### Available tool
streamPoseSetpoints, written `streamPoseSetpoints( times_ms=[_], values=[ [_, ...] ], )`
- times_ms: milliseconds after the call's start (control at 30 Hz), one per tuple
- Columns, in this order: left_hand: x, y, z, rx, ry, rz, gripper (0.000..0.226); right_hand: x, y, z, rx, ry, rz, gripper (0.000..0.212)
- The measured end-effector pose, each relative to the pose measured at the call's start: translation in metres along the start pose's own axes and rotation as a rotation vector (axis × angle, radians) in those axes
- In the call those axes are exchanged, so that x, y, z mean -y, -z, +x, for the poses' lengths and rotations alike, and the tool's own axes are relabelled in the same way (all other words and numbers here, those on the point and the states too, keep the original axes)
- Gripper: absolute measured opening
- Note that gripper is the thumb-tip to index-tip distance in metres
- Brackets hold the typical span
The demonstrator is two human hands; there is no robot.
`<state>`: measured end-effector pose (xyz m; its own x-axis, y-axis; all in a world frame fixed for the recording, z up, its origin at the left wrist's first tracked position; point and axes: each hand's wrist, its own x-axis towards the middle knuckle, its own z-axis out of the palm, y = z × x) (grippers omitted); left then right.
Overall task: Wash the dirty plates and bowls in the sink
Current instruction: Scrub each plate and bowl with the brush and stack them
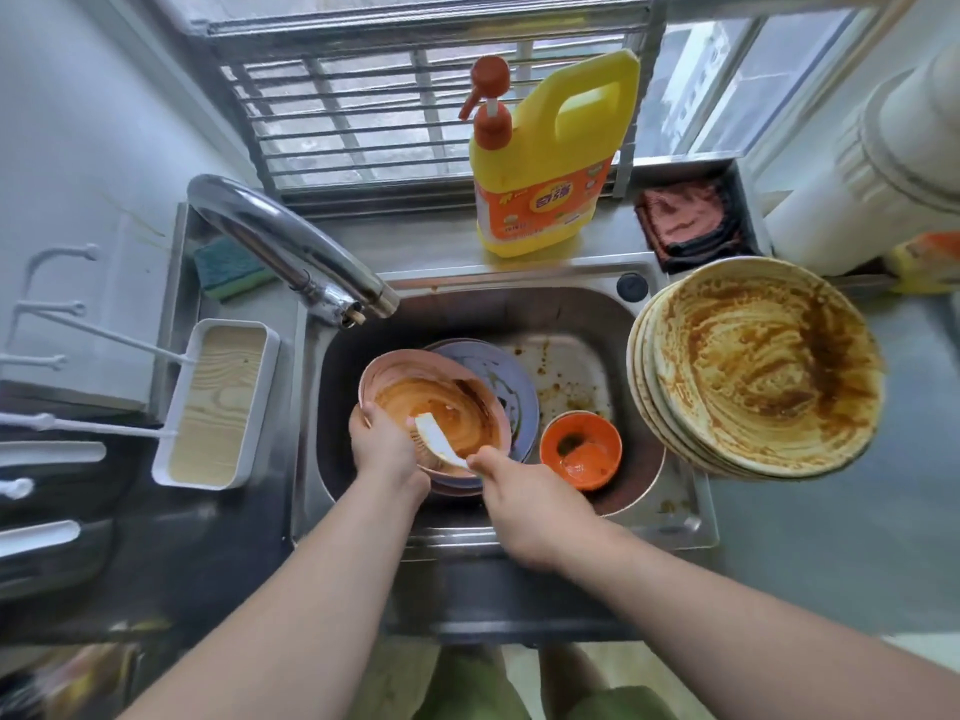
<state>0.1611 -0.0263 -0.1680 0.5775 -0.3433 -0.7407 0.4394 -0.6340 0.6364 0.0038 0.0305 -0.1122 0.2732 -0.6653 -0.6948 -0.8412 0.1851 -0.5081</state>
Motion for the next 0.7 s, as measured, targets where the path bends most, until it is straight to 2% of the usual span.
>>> streamPoseSetpoints(
  times_ms=[100, 200, 367, 533, 600, 700],
  values=[
    [0.011, 0.000, -0.007, 0.032, 0.008, -0.007, 0.042, 0.001, 0.009, 0.034, -0.102, -0.052, 0.030, 0.026],
    [0.002, 0.003, 0.001, 0.021, 0.008, -0.034, 0.044, -0.029, 0.022, 0.036, -0.082, -0.166, 0.009, 0.023],
    [-0.002, 0.003, 0.003, 0.012, 0.015, -0.038, 0.043, 0.002, -0.007, -0.008, -0.025, -0.001, 0.111, 0.026],
    [-0.002, 0.023, 0.014, 0.067, -0.025, 0.080, 0.042, -0.040, 0.032, 0.032, -0.078, -0.154, -0.017, 0.019],
    [0.005, 0.022, 0.012, 0.139, -0.007, 0.148, 0.042, -0.031, 0.037, 0.051, -0.100, -0.152, -0.010, 0.016],
    [0.010, 0.009, 0.000, 0.199, -0.002, 0.180, 0.039, 0.016, 0.027, 0.058, -0.103, -0.075, 0.140, 0.020]
  ],
)
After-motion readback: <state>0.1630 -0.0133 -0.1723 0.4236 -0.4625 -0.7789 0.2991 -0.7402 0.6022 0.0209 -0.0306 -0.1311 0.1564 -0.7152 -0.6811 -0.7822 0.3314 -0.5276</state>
